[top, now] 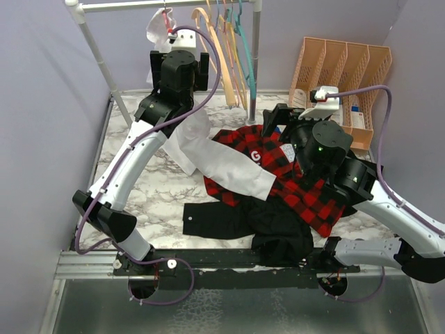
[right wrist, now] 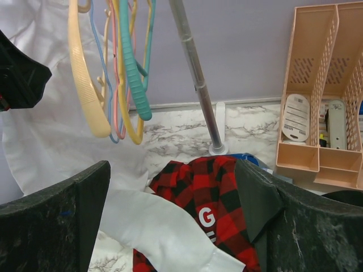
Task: Place the shirt on the hanger
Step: Adjust the hanger on the clothesline.
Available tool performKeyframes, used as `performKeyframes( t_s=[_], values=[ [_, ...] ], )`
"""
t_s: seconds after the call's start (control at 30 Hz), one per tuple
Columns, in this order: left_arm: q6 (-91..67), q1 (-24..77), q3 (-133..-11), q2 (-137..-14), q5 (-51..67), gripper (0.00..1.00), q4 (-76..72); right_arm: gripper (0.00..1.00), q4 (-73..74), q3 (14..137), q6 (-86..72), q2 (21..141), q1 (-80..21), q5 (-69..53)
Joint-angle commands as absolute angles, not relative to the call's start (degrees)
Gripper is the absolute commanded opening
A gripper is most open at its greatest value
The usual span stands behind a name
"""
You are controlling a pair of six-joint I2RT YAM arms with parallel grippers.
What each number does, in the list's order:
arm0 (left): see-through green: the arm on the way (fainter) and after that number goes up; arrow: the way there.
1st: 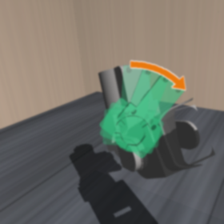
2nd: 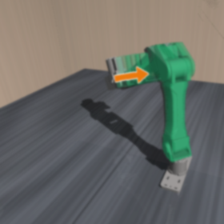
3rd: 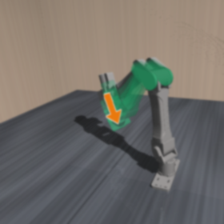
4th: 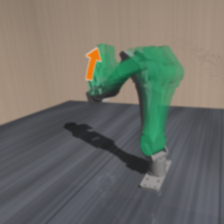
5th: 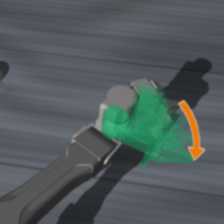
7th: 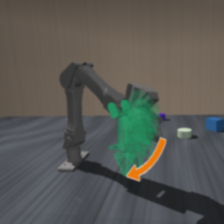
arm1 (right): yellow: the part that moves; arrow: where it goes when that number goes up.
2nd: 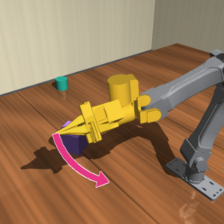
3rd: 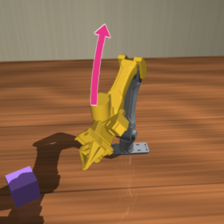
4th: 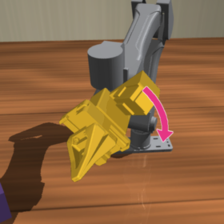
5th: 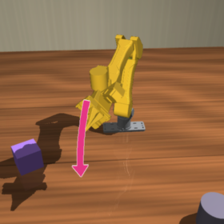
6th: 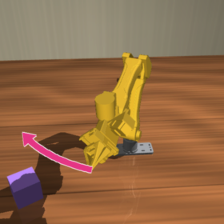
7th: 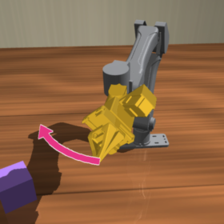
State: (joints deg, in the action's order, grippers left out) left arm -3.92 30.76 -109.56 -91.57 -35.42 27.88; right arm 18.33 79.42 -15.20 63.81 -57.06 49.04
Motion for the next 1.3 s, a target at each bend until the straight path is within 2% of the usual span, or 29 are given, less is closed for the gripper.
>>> performKeyframes(
  t_s=[0.0,0.03,0.07,0.17,0.2,0.23,0.4,0.47,0.6,1.27],
  values=[
    [-1.51,30.81,-107.85,-90.81,-40.07,0.99,20.94,0.91,19.48,78.22,-15.89,63.05,-57.34,51.17],
    [-1.0,30.77,-107.31,-90.79,-40.06,0.98,20.28,0.91,19.32,77.96,-15.77,63.07,-57.34,51.15],
    [-0.7,30.78,-106.72,-90.71,-40.08,0.91,19.73,0.92,19.19,77.81,-15.72,63.16,-57.33,51.23],
    [-0.25,30.76,-104.84,-90.37,-39.29,0.59,18.1,0.92,18.91,77.45,-15.68,63.49,-57.39,51.2],
    [-0.36,30.76,-104.46,-90.4,-39.21,0.52,17.82,0.92,18.9,77.37,-15.68,63.54,-57.38,51.03],
    [-0.5,30.76,-104.46,-90.56,-39.2,0.48,17.7,0.92,18.85,77.35,-15.65,63.62,-57.38,50.91],
    [-0.08,30.81,-104.88,-91.47,-39.48,0.4,17.71,0.93,18.7,76.67,-15.67,63.43,-57.39,50.89],
    [1.55,30.72,-104.78,-91.43,-39.77,0.3,17.17,0.93,18.72,76.31,-15.65,63.09,-57.33,50.8],
    [2.85,28.55,-103.45,-89.69,-38.97,0.01,15.35,0.94,17.97,75.36,-15.72,62.43,-57.38,51.31],
    [1.42,10.21,-102.45,-84.39,-28.83,0.0,18.73,0.98,17.29,75.23,-15.63,64.83,-57.37,50.15]
  ],
)
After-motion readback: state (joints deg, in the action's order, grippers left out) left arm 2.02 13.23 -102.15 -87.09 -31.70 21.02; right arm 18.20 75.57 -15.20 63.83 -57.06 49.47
